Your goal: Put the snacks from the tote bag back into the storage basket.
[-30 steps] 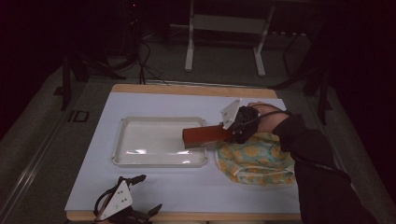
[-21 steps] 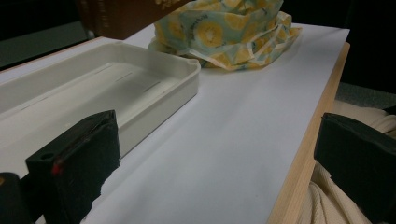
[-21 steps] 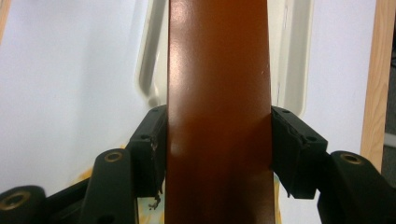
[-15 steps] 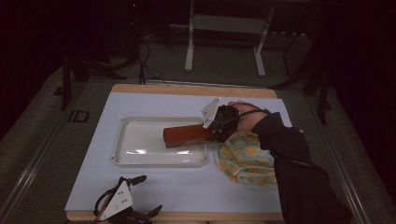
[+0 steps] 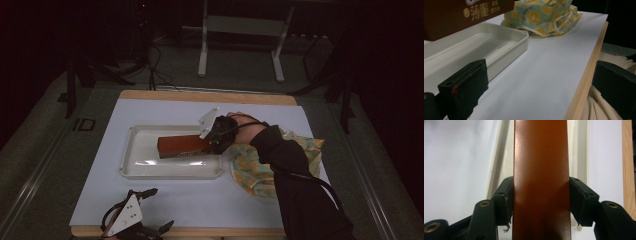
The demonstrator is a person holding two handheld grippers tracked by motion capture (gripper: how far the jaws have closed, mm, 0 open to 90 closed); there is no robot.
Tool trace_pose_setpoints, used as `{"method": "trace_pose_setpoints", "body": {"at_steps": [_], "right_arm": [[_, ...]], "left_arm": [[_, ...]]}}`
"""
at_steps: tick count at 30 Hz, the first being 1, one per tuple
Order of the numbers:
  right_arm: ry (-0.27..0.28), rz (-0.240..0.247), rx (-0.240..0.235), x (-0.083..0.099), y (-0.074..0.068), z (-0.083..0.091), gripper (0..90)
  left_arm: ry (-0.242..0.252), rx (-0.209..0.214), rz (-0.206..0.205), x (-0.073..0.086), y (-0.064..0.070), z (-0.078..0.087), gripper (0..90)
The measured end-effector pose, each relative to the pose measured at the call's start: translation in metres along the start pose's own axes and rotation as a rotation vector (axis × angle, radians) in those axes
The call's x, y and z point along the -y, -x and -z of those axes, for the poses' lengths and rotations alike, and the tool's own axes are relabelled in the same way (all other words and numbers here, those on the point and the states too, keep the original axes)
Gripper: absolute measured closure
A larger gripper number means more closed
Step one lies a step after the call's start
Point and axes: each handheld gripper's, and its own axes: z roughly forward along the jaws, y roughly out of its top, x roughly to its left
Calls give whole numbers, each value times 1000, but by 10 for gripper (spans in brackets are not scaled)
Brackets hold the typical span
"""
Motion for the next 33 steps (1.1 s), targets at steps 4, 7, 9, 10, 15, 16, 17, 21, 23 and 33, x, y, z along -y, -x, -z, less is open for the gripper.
{"method": "trace_pose_setpoints", "body": {"at_steps": [4, 7, 9, 10, 15, 16, 17, 21, 23, 33], "right_arm": [[8, -17, 13, 1, 2, -12, 430], [1, -30, 11, 2, 3, -21, 430], [-2, -29, 15, 3, 3, -26, 429], [0, -32, 20, 4, 3, -29, 430], [-10, -33, 29, 8, 4, -41, 429], [-16, -36, 27, 9, 4, -43, 430], [-19, -40, 27, 10, 5, -45, 430], [-39, -44, 20, 13, 5, -55, 429], [-52, -44, 14, 15, 4, -59, 429], [-84, -71, -3, 22, 6, -71, 429]], "left_arm": [[1, 2, 2, 0, 0, 0, 8], [2, 3, 2, 0, 0, 0, 7], [2, 4, 1, 0, 0, 0, 7], [2, 4, 1, 0, 0, 0, 8], [2, 6, 0, 0, 0, 0, 8], [2, 6, 0, 0, 0, 0, 8], [2, 6, -1, 0, 0, 0, 7], [0, 8, -1, 0, 0, 0, 7], [1, 10, 0, 0, 0, 0, 7], [0, 10, -3, 0, 0, 0, 8]]}}
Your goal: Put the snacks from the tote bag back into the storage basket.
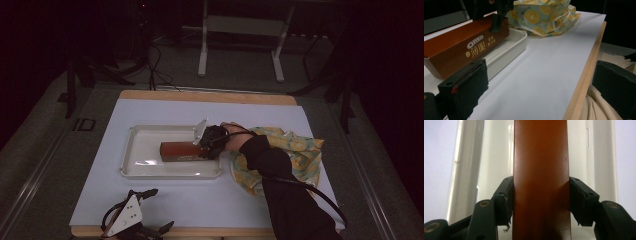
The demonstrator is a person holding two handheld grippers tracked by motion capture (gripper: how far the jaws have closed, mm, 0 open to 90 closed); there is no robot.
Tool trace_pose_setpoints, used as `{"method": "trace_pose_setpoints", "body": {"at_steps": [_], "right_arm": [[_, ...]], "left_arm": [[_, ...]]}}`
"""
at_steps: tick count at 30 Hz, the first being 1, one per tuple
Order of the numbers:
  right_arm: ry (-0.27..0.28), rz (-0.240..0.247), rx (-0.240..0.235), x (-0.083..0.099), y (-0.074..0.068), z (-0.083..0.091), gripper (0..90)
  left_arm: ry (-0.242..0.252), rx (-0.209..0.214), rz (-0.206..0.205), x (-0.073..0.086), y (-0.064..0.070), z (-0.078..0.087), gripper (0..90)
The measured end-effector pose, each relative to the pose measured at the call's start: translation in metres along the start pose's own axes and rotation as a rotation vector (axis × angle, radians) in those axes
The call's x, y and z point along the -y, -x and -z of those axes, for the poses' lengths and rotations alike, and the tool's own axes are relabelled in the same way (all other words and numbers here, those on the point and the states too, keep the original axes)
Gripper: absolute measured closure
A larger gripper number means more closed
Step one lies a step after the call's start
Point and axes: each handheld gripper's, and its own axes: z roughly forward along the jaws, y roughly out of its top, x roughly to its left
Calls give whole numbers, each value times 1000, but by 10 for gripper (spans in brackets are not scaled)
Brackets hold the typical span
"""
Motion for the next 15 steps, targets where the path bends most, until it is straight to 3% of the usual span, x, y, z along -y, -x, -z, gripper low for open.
{"method": "trace_pose_setpoints", "body": {"at_steps": [15], "right_arm": [[11, -44, -35, 8, 4, -12, 422]], "left_arm": [[-1, -1, -1, 0, 0, 0, 7]]}}
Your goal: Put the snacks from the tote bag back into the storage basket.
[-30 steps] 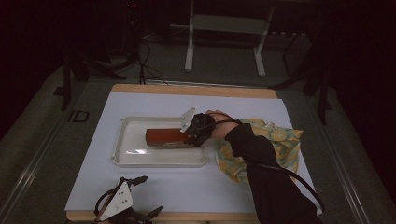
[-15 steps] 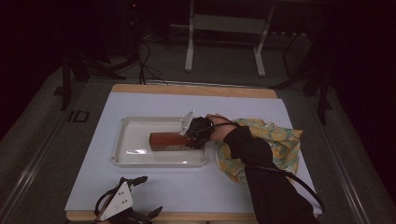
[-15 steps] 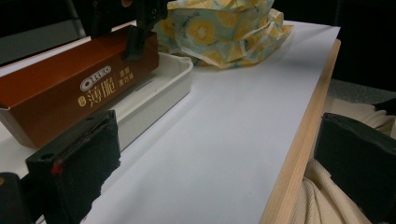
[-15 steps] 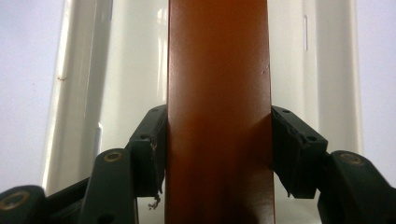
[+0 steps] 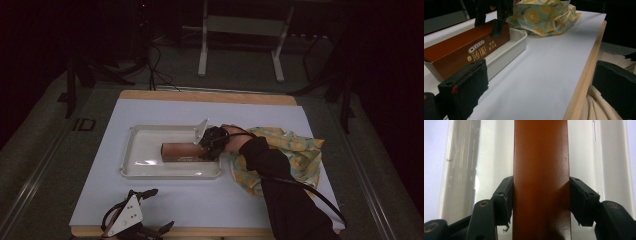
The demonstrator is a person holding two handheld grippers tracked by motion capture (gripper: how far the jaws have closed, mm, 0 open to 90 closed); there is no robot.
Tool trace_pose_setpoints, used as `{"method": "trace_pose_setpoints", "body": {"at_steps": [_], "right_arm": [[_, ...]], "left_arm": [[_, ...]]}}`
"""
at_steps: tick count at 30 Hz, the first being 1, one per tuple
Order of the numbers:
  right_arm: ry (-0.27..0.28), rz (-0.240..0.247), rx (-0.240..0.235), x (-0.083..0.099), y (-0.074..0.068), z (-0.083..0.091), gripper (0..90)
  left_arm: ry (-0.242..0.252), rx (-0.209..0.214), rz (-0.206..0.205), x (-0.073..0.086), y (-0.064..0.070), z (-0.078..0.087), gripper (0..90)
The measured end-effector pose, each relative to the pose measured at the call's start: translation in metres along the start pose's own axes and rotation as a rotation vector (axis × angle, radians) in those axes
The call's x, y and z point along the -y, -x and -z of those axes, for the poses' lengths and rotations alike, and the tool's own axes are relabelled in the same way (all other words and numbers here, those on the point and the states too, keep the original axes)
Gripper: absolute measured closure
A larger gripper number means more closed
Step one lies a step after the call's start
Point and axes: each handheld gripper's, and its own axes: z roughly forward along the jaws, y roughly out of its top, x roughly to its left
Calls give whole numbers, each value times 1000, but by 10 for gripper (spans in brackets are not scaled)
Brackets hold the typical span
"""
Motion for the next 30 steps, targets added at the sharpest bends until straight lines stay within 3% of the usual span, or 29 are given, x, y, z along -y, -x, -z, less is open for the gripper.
{"method": "trace_pose_setpoints", "body": {"at_steps": [11, 19, 30], "right_arm": [[-41, 24, 19, -2, -4, -2, 372], [11, 25, 19, -8, -3, 16, 364], [11, -23, 42, -9, -7, 36, 368]], "left_arm": [[-2, 1, -2, 0, 0, 0, 8], [-1, 2, -1, 0, 0, 0, 8], [-3, -3, 1, 0, 0, 0, 7]]}}
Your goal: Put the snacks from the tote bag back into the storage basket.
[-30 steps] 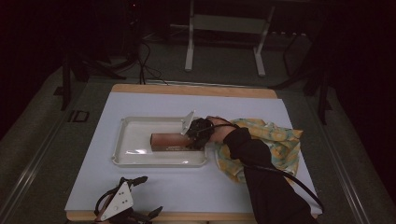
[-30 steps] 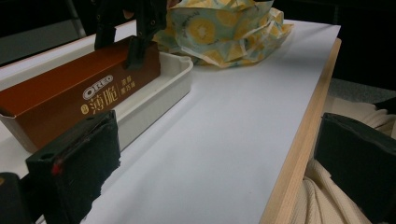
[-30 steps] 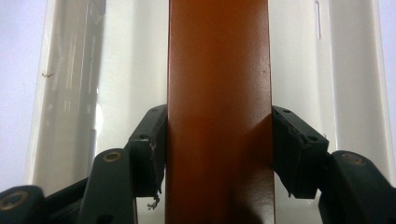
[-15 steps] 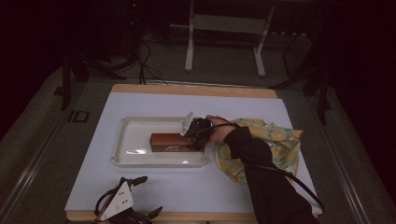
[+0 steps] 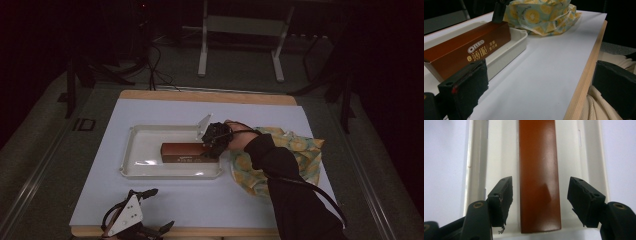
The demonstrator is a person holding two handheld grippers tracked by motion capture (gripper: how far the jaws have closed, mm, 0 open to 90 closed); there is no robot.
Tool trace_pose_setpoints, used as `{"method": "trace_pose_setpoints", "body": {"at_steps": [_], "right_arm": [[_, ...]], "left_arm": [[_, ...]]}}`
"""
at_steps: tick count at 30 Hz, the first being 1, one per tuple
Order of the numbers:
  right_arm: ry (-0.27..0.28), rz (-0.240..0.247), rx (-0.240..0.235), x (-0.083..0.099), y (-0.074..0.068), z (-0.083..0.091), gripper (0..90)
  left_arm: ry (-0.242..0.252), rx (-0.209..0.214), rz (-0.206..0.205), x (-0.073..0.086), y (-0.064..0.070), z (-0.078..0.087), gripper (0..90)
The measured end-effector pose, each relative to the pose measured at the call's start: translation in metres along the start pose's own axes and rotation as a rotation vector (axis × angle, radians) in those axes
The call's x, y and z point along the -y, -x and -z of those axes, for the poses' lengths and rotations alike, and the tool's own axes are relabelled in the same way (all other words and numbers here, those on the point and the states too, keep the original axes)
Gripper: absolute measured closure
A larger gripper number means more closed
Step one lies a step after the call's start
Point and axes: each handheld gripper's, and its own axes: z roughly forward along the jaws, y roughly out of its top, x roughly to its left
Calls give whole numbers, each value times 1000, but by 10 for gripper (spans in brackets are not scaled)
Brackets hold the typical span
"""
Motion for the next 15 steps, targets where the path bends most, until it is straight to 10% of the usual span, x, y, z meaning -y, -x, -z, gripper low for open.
{"method": "trace_pose_setpoints", "body": {"at_steps": [15], "right_arm": [[8, -87, 37, 8, -1, 29, 247]], "left_arm": [[-1, 0, -2, 0, 0, 0, 8]]}}
